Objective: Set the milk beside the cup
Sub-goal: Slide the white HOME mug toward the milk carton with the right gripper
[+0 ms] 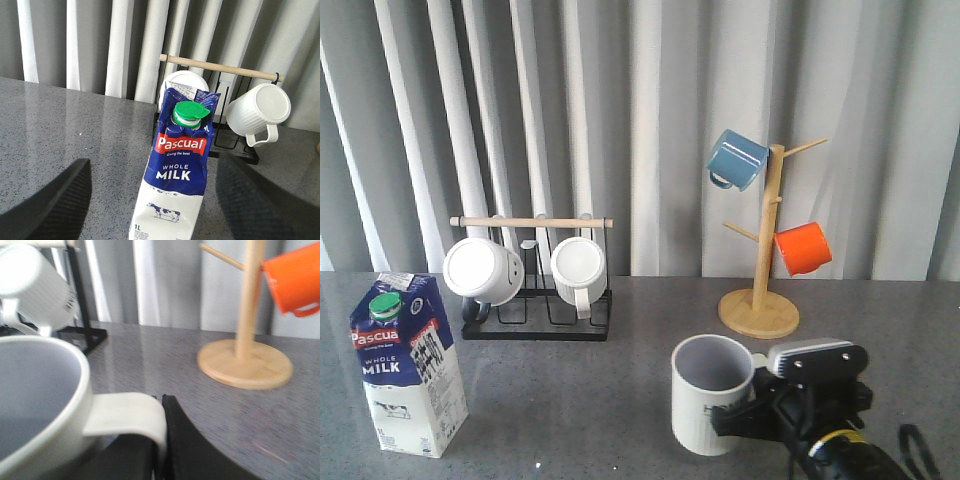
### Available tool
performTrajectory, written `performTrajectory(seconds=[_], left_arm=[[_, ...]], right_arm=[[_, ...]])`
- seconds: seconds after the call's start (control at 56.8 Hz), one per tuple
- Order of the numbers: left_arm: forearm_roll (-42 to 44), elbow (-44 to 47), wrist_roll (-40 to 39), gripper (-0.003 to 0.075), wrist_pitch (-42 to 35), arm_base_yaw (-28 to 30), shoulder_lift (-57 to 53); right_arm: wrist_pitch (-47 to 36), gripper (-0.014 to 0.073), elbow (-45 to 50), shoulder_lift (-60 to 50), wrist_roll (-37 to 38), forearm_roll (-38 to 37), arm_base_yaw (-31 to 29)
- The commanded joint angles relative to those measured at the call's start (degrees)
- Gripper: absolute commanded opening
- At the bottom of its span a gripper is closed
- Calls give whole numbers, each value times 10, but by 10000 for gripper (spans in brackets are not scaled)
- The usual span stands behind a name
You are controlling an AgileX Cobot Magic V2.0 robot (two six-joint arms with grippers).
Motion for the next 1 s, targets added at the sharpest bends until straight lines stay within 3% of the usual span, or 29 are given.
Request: performTrajectory(seconds=[0.0,0.141,0.335,0.511,0.758,0.987], left_arm=[[-4,-20,-6,496,-42,1,-4],[-4,-20,-6,496,-42,1,-4],[-4,-20,-6,496,-42,1,-4],[-4,-20,-6,496,-42,1,-4],[-4,-20,-6,496,-42,1,-4],[-4,-20,-6,496,-42,1,-4]], right_arm=[[-21,-4,-60,2,-52,75,42],[-21,-1,-119,48,-93,140,82],[-20,27,-162,98,-109,144,98],[-3,102,-162,113,-107,147,98],[28,281,-159,109,-108,140,98],[20,307,-105,67,-97,113,97]])
